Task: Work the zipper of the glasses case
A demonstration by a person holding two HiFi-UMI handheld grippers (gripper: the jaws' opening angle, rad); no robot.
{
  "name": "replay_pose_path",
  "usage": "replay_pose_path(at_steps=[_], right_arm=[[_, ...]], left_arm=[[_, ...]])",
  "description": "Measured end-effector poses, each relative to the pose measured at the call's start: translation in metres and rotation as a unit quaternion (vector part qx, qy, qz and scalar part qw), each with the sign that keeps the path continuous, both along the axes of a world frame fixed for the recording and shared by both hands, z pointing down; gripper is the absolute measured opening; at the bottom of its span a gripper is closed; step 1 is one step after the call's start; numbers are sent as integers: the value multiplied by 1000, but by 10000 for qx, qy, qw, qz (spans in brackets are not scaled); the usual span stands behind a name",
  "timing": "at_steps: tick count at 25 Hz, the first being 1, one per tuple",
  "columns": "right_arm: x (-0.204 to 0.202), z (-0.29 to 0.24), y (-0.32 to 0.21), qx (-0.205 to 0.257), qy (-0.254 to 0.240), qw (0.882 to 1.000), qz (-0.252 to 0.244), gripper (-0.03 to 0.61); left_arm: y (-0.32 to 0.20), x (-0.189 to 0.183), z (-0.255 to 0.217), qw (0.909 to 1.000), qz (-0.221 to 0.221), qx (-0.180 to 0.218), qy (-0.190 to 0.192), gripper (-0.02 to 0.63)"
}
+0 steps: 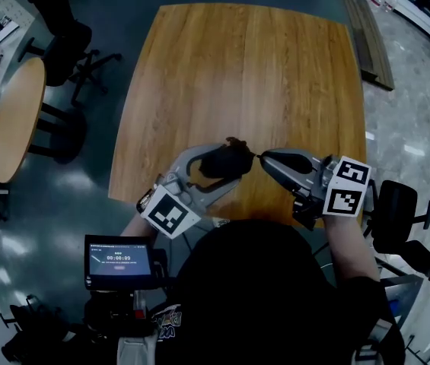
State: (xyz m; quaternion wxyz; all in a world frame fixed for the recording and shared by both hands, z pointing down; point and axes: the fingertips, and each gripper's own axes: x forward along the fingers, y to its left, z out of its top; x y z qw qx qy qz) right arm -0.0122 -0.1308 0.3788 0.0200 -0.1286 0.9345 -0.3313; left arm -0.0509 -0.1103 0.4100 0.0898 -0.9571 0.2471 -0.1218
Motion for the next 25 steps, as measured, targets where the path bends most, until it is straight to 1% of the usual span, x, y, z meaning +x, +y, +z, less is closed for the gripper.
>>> replay_pose_path(at_steps=[1,2,3,4,5,6,8,9,10,11,12,13,14,15,16,17,18,19,20,21,24,25], right_arm=[[0,-3,3,63,-152,9999,-43,11],[0,-8,6,210,-246,9995,-74,12],[-1,-12,9,422,-286,9986,-102,18],[-2,-17,12,669,-281,9973,-139,31],[-4,-21,15,919,-238,9953,-182,61],[-6,-24,17,1158,-161,9929,-208,84],[-8,-29,20,1637,41,9864,-152,86],[-8,-32,21,1910,167,9814,-85,86],[-8,-37,23,2221,343,9744,-21,86],[-8,-41,25,2588,614,9640,27,86],[-8,-42,26,3018,1008,9480,41,86],[-6,-41,27,3499,1505,9246,3,86],[-4,-38,27,4005,2011,8939,-69,86],[-3,-38,26,4509,2421,8590,-131,86],[-3,-39,26,4973,2717,8238,-175,86],[-4,-40,26,5356,2940,7913,-218,87],[-6,-40,26,5649,3121,7634,-260,87],[-8,-39,26,5860,3259,7413,-292,87],[-11,-38,25,5998,3341,7264,-309,92],[-12,-38,25,6075,3358,7192,-310,94],[-16,-40,26,6155,3273,7161,-341,94],[-17,-40,26,6214,3287,7102,-372,92]], left_arm=[[3,1,-3,9985,66,-399,365,265],[6,3,-5,9931,141,-889,750,265],[9,4,-8,9836,240,-1393,1123,266],[11,6,-13,9711,361,-1833,1482,265],[12,8,-19,9572,490,-2183,1836,267],[12,10,-25,9419,622,-2473,2186,267],[14,13,-34,9062,893,-2984,2859,266],[16,14,-39,8853,1044,-3229,3180,266],[18,14,-44,8620,1222,-3470,3487,266],[21,14,-49,8371,1425,-3702,3766,267],[24,12,-54,8109,1655,-3936,4001,267],[27,10,-60,7833,1900,-4170,4199,267],[29,8,-65,7562,2116,-4384,4373,267],[29,6,-69,7325,2268,-4558,4519,267],[28,4,-71,7140,2360,-4689,4633,267],[27,2,-73,7000,2419,-4788,4714,267],[27,1,-73,6886,2475,-4873,4765,267],[28,1,-74,6799,2535,-4944,4785,267],[29,2,-74,6747,2586,-5000,4773,267],[30,4,-73,6732,2620,-5048,4725,267],[37,15,-67,6772,2655,-5182,4498,267],[38,16,-66,6757,2666,-5222,4468,268]])
